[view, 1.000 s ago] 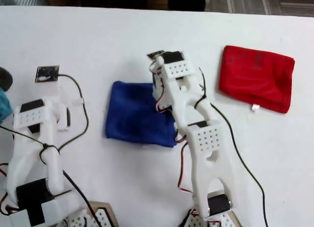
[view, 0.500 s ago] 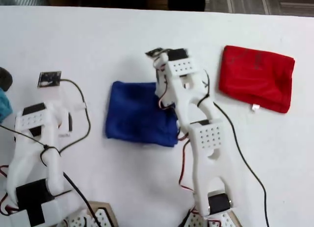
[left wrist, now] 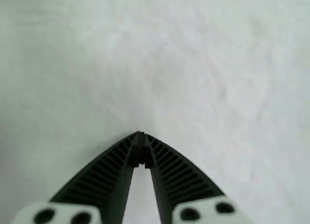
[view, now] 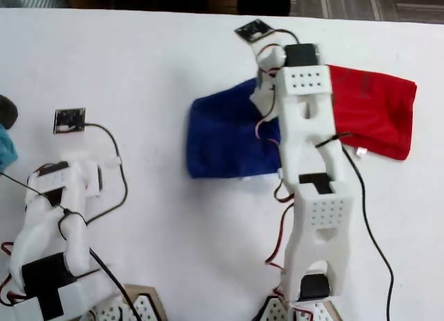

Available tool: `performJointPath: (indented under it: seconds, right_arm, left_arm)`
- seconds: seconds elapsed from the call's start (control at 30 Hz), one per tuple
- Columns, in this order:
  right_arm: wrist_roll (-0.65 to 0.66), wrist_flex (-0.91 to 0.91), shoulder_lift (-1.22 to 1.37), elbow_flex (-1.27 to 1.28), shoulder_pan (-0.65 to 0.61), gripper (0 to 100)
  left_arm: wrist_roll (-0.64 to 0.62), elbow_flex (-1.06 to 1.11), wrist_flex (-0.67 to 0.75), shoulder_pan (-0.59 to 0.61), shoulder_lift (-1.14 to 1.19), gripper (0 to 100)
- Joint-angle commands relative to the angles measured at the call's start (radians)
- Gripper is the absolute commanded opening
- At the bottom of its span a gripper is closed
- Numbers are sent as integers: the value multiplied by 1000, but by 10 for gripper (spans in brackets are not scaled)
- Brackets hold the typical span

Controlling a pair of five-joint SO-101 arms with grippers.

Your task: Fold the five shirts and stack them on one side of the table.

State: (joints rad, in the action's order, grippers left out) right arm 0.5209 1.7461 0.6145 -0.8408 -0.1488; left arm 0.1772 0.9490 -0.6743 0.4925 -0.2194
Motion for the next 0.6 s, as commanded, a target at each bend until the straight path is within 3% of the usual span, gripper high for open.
performJointPath:
  seconds: [0.0, 0.23, 0.57]
  right_arm:
    - [84, -12, -102, -34, 87, 21]
    - [230, -179, -127, -34, 269, 21]
    - [414, -294, -116, -124, 415, 21]
  left_arm:
    - [3, -4, 15, 6, -11, 26]
    - [3, -4, 15, 6, -9, 26]
    - [3, -4, 15, 6, -8, 26]
